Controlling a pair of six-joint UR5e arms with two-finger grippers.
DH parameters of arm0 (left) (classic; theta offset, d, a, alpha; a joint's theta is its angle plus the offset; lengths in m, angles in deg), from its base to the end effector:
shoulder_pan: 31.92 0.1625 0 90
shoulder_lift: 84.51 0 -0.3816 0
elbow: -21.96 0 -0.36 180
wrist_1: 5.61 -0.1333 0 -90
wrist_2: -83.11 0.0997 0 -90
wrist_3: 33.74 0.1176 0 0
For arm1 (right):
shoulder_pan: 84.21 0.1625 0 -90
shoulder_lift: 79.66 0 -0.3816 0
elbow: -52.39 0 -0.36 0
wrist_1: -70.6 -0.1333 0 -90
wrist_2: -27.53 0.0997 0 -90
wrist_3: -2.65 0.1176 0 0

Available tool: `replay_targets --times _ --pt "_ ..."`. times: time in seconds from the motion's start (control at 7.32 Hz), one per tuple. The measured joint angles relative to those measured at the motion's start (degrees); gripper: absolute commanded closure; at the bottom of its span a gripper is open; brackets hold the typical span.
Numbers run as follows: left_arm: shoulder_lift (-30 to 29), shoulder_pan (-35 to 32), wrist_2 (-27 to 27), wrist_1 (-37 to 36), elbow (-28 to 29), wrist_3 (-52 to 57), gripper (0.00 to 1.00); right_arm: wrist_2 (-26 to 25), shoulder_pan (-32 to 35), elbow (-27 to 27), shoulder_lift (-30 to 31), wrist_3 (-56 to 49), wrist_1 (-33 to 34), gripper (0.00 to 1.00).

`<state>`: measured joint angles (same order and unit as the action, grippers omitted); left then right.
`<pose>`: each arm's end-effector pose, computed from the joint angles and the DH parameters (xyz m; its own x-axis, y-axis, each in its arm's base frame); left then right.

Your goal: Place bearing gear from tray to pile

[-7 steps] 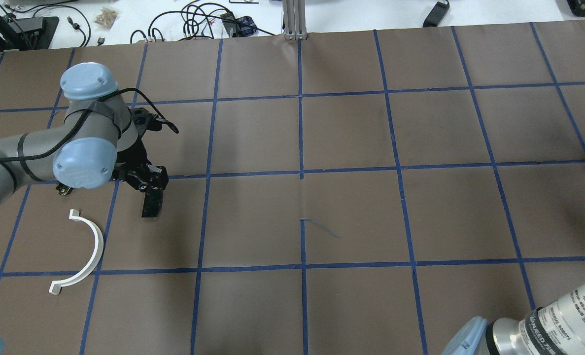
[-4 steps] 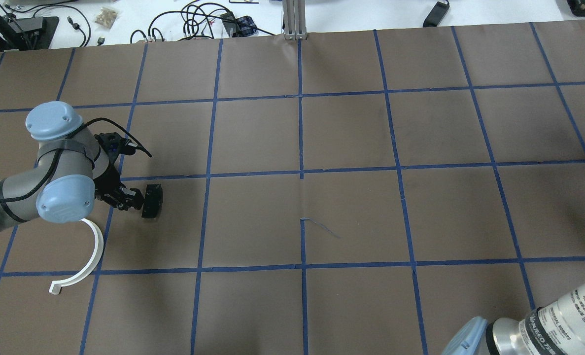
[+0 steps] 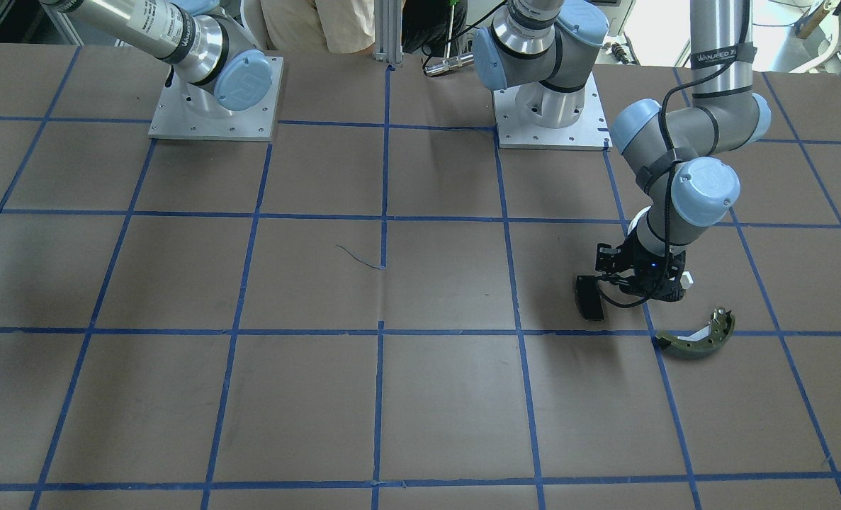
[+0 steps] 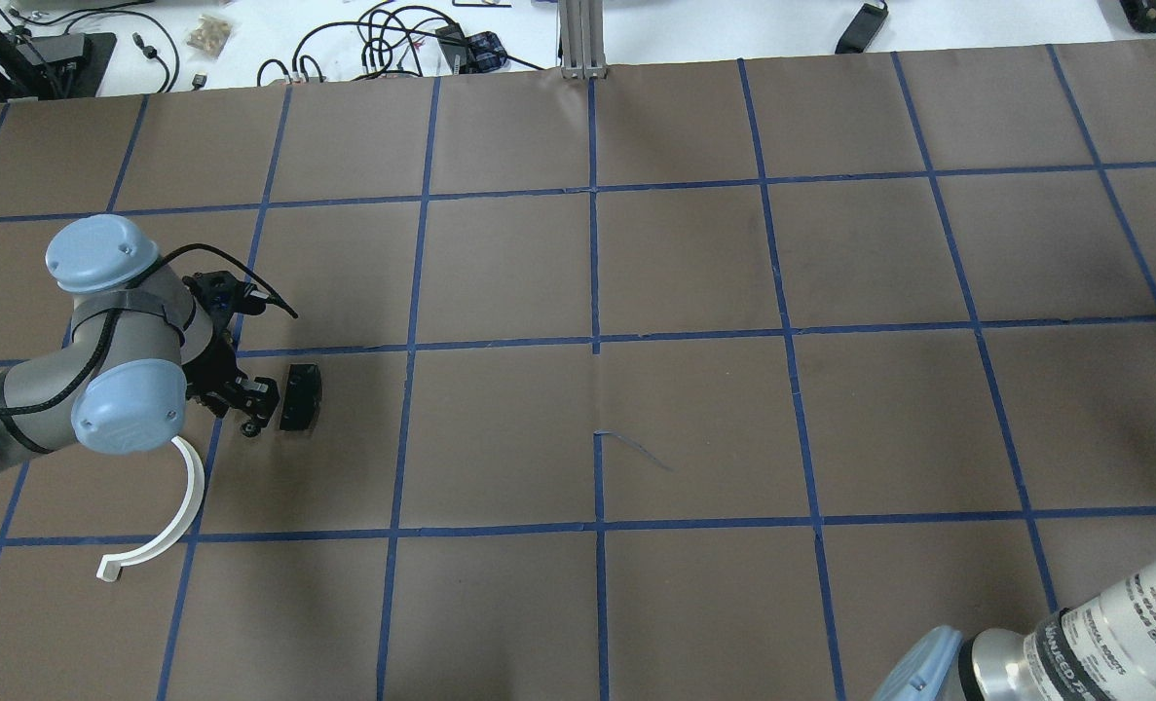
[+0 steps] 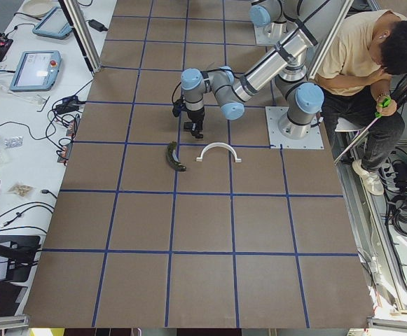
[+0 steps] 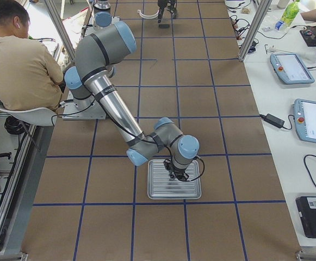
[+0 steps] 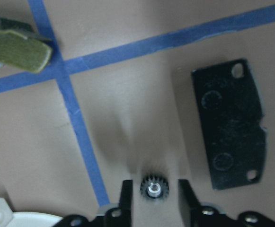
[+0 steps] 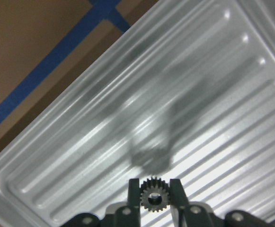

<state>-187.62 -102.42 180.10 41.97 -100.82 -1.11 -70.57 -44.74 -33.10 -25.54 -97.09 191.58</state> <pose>0.0312 -0.4447 0.1531 -0.9697 0.2342 -0.0697 0.2252 0.9673 0.1165 -0.4121 -0.4905 0.1672 -0.6542 -0.7557 -0.0305 -0.7516 0.6451 0.1377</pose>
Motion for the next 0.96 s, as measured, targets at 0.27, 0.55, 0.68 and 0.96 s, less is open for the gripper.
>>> replay_targets --times 0.27,0.55,0.68,0.96 --pt "0.90 -0.45 0.03 0.25 0.58 -0.09 0.00 -0.08 3.60 -0.07 3.34 2.99 -2.09 1.00" --pt "2.65 -3.67 -0.02 8.61 6.00 -4.45 0.00 0.07 9.71 -0.34 6.28 10.13 -5.79 1.00" --pt "4.02 -7.02 -0.61 18.71 12.53 -10.37 0.00 0.33 12.82 -0.46 7.70 15.05 -8.38 1.00" --pt "6.47 -13.85 -4.55 37.69 26.46 -23.15 0.00 2.05 18.84 -0.97 11.25 28.04 -15.74 1.00"
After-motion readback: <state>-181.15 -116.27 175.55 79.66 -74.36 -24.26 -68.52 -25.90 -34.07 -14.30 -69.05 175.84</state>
